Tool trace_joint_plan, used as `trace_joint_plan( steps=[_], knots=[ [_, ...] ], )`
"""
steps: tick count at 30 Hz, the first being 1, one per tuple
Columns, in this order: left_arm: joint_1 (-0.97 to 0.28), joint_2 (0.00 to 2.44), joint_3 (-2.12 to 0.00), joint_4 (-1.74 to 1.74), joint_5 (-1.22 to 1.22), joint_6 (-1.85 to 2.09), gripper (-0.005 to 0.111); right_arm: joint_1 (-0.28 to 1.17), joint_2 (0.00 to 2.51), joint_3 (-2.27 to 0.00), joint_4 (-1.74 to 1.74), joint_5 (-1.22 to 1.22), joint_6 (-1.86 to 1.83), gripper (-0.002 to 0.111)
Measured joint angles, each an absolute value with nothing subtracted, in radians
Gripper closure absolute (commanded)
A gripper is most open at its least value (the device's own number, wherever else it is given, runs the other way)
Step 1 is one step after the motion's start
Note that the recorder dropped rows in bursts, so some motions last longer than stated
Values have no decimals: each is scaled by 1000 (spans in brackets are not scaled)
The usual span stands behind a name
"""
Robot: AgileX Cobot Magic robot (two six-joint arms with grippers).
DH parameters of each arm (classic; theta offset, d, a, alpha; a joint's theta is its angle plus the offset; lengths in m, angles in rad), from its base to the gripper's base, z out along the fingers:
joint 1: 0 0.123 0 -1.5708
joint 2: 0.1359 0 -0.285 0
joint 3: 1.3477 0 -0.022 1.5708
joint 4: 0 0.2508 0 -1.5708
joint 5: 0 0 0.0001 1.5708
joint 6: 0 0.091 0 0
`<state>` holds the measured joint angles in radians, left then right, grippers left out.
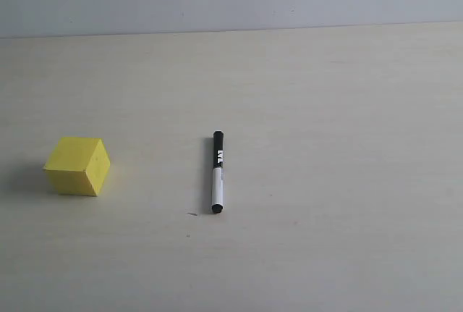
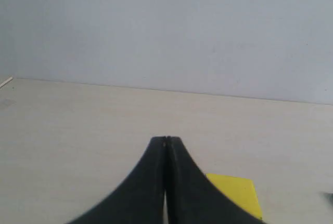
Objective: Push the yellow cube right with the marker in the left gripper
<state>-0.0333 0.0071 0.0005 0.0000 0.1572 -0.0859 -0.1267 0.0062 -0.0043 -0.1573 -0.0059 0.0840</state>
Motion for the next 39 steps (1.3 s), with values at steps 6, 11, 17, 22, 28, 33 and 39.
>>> trace_joint_plan(
  steps=[6,11,17,22,28,33,39],
  knots=[
    [-33,7,0,0,157,-86,107,-127,6,-4,-157,-6,84,108],
    [-33,7,0,0,157,-86,107,-127,6,-4,-157,-6,84,108],
    [-33,7,0,86,55,29,107,-127,6,-4,-157,-6,84,108],
    [-33,7,0,99,-22,15,107,-127,6,-4,-157,-6,84,108],
    [-33,7,0,25,-28,-471,107,-127,6,-4,-157,-6,84,108],
    [-33,7,0,21,-77,-490,107,-127,6,-4,-157,-6,84,108],
    [-33,7,0,20,-198,-493,107,-127,6,-4,-157,0,84,108]
  ],
)
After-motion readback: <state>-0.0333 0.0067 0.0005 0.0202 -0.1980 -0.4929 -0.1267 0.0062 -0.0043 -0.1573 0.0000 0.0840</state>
